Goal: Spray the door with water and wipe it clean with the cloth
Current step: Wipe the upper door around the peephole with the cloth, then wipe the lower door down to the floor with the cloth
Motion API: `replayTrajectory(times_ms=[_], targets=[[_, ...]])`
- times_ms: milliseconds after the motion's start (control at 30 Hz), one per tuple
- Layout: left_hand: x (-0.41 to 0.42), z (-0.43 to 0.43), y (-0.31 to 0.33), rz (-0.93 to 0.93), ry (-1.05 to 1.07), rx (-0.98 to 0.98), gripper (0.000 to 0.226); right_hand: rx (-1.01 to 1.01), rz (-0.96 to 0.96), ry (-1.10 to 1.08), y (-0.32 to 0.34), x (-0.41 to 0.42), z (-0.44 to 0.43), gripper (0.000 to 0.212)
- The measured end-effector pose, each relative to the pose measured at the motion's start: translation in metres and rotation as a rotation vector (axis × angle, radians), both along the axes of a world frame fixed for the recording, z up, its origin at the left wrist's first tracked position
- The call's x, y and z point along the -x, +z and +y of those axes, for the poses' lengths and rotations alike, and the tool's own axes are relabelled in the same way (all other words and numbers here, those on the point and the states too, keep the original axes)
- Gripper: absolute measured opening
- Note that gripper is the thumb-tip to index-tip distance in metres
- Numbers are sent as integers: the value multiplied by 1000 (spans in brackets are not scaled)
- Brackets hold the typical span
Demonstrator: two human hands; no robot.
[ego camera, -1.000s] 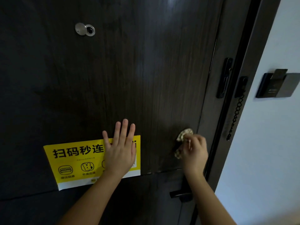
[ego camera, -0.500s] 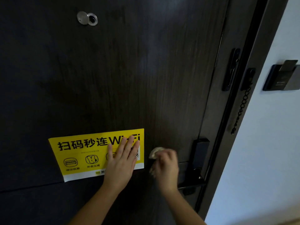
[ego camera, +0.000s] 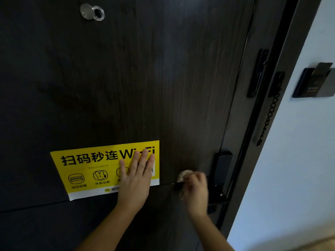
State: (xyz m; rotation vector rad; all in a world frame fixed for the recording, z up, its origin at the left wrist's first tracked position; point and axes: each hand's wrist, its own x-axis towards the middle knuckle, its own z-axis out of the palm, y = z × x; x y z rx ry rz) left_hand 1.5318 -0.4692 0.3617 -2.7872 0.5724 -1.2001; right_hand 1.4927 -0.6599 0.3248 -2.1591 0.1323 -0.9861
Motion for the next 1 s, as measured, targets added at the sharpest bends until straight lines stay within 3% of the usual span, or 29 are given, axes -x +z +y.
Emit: replayTrajectory(times_ms=[100,267,400,700,833,1000], targets=[[1,-5,-3,-9,0,30,115,-142,-103,-194,36,-9,-17,25],[3,-9,-6,-11,-4,68,117,68,17,-21,9,1,2,31],[4,-10,-5,-9,-11,79,119,-51,-23,-209,26,-1,-41,20],[4,-11,-8,2,-12,72,115,-32,-228,-288,62,-11,-49,17],[5,-8,-7,15,-18,45,110,-88,-95,-267,11,-2,-4,20],[9,-2,-4,40,-35,29,105,-114,92,9,-12,1,69,15]])
